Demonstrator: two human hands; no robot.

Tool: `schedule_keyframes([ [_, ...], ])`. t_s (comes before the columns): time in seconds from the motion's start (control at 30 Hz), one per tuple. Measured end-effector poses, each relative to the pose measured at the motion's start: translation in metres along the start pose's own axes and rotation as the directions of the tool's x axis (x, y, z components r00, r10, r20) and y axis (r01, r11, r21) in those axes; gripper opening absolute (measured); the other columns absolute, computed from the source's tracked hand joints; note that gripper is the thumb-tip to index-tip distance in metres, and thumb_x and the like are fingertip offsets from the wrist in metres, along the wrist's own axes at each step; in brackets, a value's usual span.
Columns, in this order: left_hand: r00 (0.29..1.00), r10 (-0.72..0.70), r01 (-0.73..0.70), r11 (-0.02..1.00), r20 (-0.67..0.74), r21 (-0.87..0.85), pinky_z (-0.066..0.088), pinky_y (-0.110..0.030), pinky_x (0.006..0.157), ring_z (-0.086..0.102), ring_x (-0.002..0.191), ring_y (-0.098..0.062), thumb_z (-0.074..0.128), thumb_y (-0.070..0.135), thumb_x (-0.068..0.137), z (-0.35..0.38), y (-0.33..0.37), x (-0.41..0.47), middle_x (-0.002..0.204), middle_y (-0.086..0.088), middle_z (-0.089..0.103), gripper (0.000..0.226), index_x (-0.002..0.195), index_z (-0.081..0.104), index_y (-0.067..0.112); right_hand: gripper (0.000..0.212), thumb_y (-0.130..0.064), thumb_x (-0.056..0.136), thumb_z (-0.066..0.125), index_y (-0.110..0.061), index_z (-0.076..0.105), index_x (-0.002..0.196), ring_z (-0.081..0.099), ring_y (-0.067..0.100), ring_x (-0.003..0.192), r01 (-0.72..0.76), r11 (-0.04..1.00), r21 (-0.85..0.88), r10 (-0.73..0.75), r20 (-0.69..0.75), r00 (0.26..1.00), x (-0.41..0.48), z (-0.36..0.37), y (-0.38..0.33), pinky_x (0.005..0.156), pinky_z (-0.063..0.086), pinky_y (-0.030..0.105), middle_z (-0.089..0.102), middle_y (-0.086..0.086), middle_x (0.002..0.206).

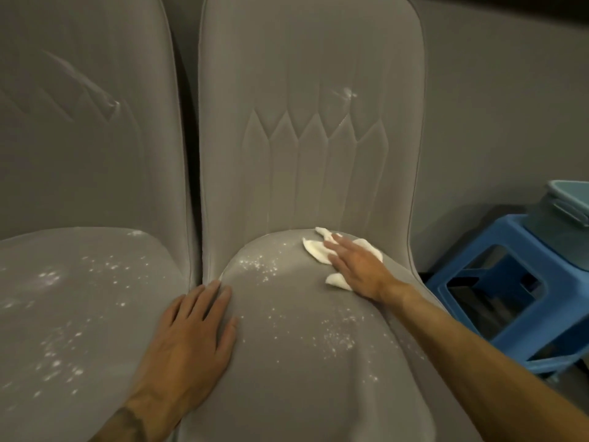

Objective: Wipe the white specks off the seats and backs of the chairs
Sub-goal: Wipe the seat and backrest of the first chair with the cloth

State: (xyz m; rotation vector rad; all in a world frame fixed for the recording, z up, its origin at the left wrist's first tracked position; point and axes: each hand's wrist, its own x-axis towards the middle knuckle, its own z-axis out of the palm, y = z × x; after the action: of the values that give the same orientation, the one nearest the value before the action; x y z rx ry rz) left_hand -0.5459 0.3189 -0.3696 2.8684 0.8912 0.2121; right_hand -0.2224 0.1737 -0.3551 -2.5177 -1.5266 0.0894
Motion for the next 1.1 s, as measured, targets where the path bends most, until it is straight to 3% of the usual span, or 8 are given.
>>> schedule_keyframes([
  [0.07, 1.000, 0.006, -0.006, 1.000, -0.010, -0.003, 0.028, -0.039, 0.124, 0.040, 0.148, -0.019, 0.013, 0.056, 0.100, 0.000, 0.000, 0.000, 0.161, 0.001, 0.044, 0.075, 0.156, 0.046, 0.020, 0.061, -0.043, 0.102, 0.051, -0.014, 0.034, 0.153, 0.017, 0.020, 0.153, -0.027, 0.999, -0.028, 0.027, 0.000, 1.000, 0.020, 0.004, -0.021, 0.122, 0.010, 0.028, 0.018, 0.006, 0.166],
  [0.13, 1.000, 0.013, -0.013, 1.000, -0.008, 0.003, 0.031, -0.040, 0.122, 0.043, 0.146, -0.020, 0.016, 0.054, 0.100, 0.000, -0.002, 0.000, 0.159, 0.000, 0.047, 0.072, 0.154, 0.049, 0.019, 0.065, -0.038, 0.099, 0.058, -0.008, 0.036, 0.152, 0.018, 0.027, 0.153, 0.064, 0.998, 0.016, -0.064, 0.004, 0.998, 0.030, 0.013, -0.052, 0.120, 0.004, 0.023, 0.020, 0.011, 0.165],
  [0.3, 1.000, 0.016, -0.016, 1.000, 0.005, 0.001, 0.028, -0.039, 0.124, 0.038, 0.149, -0.016, 0.014, 0.057, 0.101, 0.002, -0.005, -0.001, 0.162, 0.004, 0.043, 0.072, 0.157, 0.044, 0.024, 0.045, -0.039, 0.107, 0.037, -0.024, 0.044, 0.149, 0.029, 0.018, 0.149, 0.203, 0.977, 0.068, -0.203, -0.001, 0.979, 0.003, 0.017, -0.051, 0.121, 0.025, 0.034, 0.031, 0.000, 0.162],
  [0.47, 1.000, 0.015, -0.016, 1.000, 0.003, 0.027, 0.025, -0.038, 0.125, 0.036, 0.150, -0.016, 0.013, 0.055, 0.101, 0.002, -0.003, 0.001, 0.164, 0.004, 0.039, 0.072, 0.158, 0.042, 0.023, 0.052, -0.035, 0.103, 0.048, -0.011, 0.043, 0.149, 0.026, 0.024, 0.150, -0.030, 0.999, 0.017, 0.030, -0.026, 0.999, 0.017, 0.001, -0.007, 0.121, 0.016, 0.031, 0.032, 0.010, 0.160],
  [0.57, 1.000, 0.014, -0.014, 0.999, 0.013, 0.028, 0.022, -0.036, 0.126, 0.032, 0.151, -0.015, 0.012, 0.055, 0.101, 0.002, -0.004, 0.000, 0.165, 0.005, 0.036, 0.072, 0.160, 0.039, 0.024, 0.064, -0.038, 0.096, 0.061, -0.006, 0.042, 0.148, 0.020, 0.026, 0.152, 0.049, 0.999, -0.005, -0.049, -0.001, 0.999, 0.037, 0.014, -0.046, 0.123, 0.011, 0.031, 0.026, 0.010, 0.163],
  [0.73, 1.000, 0.012, -0.012, 1.000, 0.014, 0.002, 0.027, -0.038, 0.125, 0.036, 0.150, -0.016, 0.011, 0.057, 0.099, -0.001, -0.004, -0.001, 0.163, 0.004, 0.040, 0.074, 0.158, 0.043, 0.024, 0.047, -0.038, 0.107, 0.038, -0.023, 0.042, 0.151, 0.028, 0.018, 0.149, 0.210, 0.974, 0.083, -0.212, 0.007, 0.977, 0.009, 0.018, -0.052, 0.122, 0.022, 0.033, 0.030, -0.001, 0.162],
  [0.93, 1.000, 0.018, -0.018, 1.000, -0.011, 0.004, 0.028, -0.040, 0.124, 0.038, 0.149, -0.018, 0.016, 0.054, 0.101, 0.004, -0.004, 0.002, 0.162, 0.003, 0.042, 0.071, 0.156, 0.045, 0.022, 0.048, -0.033, 0.105, 0.045, -0.014, 0.042, 0.149, 0.025, 0.019, 0.151, -0.056, 0.998, 0.032, 0.058, -0.065, 0.996, 0.007, 0.000, -0.003, 0.122, 0.016, 0.029, 0.033, 0.007, 0.161],
  [1.1, 0.999, 0.025, -0.025, 1.000, -0.027, -0.005, 0.033, -0.041, 0.122, 0.043, 0.145, -0.019, 0.021, 0.054, 0.103, 0.007, -0.009, 0.000, 0.158, 0.002, 0.048, 0.067, 0.153, 0.050, 0.021, 0.062, -0.046, 0.100, 0.051, -0.020, 0.035, 0.154, 0.020, 0.018, 0.152, 0.111, 0.994, 0.008, -0.111, 0.004, 0.994, 0.007, 0.015, -0.049, 0.123, 0.015, 0.030, 0.020, -0.001, 0.166],
])
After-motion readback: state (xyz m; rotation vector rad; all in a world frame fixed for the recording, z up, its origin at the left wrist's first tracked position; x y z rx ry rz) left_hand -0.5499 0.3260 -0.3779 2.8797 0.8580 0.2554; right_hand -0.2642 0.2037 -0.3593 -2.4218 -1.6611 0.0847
